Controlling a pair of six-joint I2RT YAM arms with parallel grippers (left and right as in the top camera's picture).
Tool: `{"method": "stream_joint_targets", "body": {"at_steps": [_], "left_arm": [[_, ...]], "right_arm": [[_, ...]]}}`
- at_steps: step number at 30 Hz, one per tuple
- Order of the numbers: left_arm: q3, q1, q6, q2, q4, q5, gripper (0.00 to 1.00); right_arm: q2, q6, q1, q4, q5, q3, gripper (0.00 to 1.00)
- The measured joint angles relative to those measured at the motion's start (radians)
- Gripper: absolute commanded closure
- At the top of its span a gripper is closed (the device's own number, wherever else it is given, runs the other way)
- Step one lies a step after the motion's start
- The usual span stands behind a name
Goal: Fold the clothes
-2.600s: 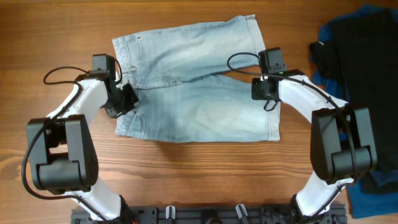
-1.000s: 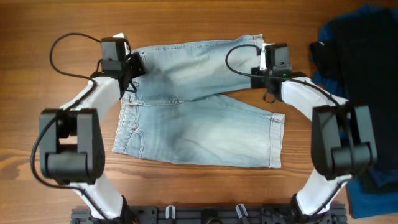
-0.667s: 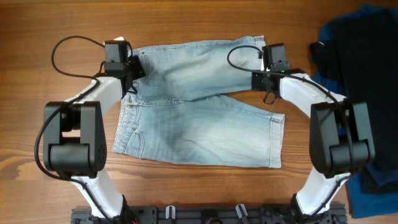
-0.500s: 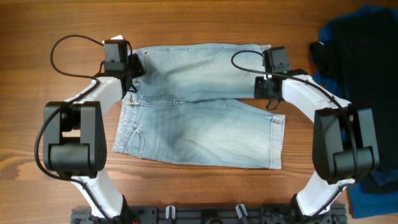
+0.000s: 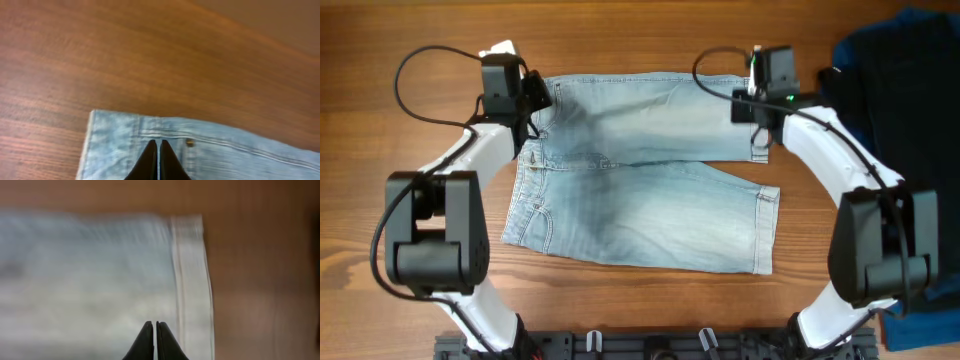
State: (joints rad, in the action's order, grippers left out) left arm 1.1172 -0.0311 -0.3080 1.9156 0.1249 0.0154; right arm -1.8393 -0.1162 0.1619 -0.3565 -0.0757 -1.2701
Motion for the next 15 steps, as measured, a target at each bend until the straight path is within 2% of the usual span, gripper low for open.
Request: {"method": "stream_joint_targets", "body": {"at_steps": [7, 11, 15], "left_arm": [[0.0, 0.0, 0.0, 0.0, 0.023, 0.059, 0.96], [0.0, 0.0, 0.0, 0.042, 0.061, 0.062, 0.96], [0.0, 0.0, 0.0, 0.089, 0.079, 0.063, 0.96]], "right_arm": [[-0.01, 0.057, -0.063, 0.139, 0.096, -0.019, 0.96], [-0.121, 0.157, -0.084, 0.249, 0.229, -0.021, 0.96], [-0.227, 0.19, -0.08, 0.302, 0.282, -0.021, 0.96]]}}
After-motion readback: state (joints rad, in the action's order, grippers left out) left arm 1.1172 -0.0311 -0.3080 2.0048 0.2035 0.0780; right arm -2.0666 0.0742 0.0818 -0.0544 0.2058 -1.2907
